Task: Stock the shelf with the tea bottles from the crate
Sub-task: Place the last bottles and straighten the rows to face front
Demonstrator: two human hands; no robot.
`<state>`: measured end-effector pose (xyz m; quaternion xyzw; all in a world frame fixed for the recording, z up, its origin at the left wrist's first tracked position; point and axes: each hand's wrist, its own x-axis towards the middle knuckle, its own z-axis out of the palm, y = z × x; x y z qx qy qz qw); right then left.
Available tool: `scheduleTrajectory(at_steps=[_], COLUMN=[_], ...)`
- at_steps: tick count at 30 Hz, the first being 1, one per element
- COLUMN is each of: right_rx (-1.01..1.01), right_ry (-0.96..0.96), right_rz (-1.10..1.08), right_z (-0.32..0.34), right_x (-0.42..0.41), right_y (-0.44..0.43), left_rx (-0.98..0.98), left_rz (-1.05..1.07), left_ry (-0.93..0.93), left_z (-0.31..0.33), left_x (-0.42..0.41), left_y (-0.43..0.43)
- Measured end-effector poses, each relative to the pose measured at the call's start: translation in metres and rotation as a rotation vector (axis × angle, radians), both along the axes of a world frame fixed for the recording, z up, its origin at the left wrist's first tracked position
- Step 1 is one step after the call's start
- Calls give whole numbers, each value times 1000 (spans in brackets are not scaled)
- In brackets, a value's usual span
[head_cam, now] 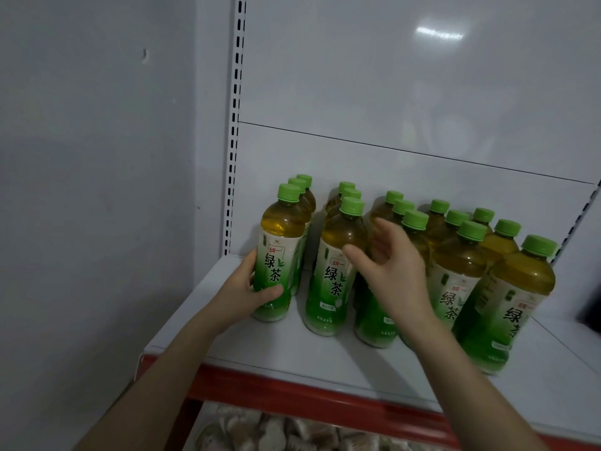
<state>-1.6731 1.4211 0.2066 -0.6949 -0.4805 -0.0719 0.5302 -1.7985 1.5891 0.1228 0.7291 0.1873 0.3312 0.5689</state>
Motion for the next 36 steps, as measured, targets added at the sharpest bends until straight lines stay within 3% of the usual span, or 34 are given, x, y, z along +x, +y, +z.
scheduleTrajectory(at_steps=[9,36], right_rx=[-206,-233], right_ry=[55,63], right_rz=[-97,-110], right_z=[-61,-81], right_x=[5,5], right_y=[20,30], left_rx=[-19,89], left_rz=[-44,-8], left_ry=[17,140], left_z=[-1,-8], left_x=[-2,3], left_y=[5,9])
